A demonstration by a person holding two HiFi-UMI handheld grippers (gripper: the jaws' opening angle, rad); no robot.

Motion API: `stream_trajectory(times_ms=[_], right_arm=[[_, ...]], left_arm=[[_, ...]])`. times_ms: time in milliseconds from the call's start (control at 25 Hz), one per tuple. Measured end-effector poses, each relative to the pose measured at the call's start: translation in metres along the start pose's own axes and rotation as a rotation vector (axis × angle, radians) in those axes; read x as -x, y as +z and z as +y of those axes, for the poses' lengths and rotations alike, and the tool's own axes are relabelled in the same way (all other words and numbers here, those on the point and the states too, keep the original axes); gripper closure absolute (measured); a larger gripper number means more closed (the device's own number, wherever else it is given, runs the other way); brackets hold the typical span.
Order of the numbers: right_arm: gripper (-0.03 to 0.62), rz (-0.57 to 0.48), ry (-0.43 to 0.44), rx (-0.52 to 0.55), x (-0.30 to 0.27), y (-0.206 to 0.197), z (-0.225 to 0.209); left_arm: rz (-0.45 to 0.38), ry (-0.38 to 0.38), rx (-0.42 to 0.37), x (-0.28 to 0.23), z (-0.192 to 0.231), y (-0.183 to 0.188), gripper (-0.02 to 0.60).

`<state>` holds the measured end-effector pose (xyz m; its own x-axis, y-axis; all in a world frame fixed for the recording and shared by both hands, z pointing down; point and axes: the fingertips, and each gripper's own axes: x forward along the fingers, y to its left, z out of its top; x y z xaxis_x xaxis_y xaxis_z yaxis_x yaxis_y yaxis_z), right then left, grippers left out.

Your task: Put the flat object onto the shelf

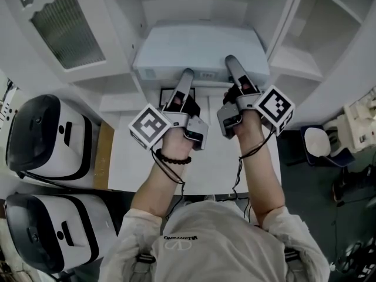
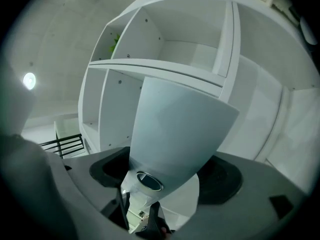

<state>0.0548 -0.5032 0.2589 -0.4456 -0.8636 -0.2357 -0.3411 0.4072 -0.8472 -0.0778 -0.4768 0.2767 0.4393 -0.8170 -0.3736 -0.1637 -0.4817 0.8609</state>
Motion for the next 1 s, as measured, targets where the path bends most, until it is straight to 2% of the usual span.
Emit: stream_trajectory(times_ms=[280, 400, 520, 560, 640, 760, 880, 920, 1000], right_arm=[[0.192, 0.106, -0.020, -0.017, -0.022, 0.010, -0.012], [0.184, 0.169, 0.018, 0.050, -0.019, 0.003, -0.003], [0.247, 0.228, 0.074, 0.142, -0.002, -0.010, 0.005], [0.296, 0.220, 0.068, 0.181, 0.008, -0.013, 0.004], [0.373, 0.170, 0.000, 0.298, 0.025, -0.011, -0.005], [0.414, 0.065, -0.075, 0.532, 0.032, -0.001, -0.005], [0.487, -0.092, -0.080, 0.736, 0.039, 0.024, 0.021], [0.505, -0.117, -0.078, 0.769, 0.039, 0.031, 0.028], [0.514, -0.101, -0.083, 0.780, 0.034, 0.035, 0.030]], left_arm=[[-0.020, 0.045, -0.023, -0.021, 0.010, 0.003, 0.336], [-0.047, 0.044, -0.027, -0.022, 0.007, 0.004, 0.337], [-0.048, 0.046, -0.024, -0.020, 0.009, 0.002, 0.337], [-0.045, 0.045, -0.025, -0.021, 0.010, 0.002, 0.337], [-0.037, 0.042, -0.028, -0.022, 0.010, 0.001, 0.337], [-0.022, 0.041, -0.025, -0.024, 0.011, -0.002, 0.337], [-0.020, 0.042, -0.022, -0.025, 0.013, -0.006, 0.337], [-0.024, 0.041, -0.023, -0.026, 0.013, -0.006, 0.337], [-0.029, 0.040, -0.026, -0.026, 0.013, -0.006, 0.337]])
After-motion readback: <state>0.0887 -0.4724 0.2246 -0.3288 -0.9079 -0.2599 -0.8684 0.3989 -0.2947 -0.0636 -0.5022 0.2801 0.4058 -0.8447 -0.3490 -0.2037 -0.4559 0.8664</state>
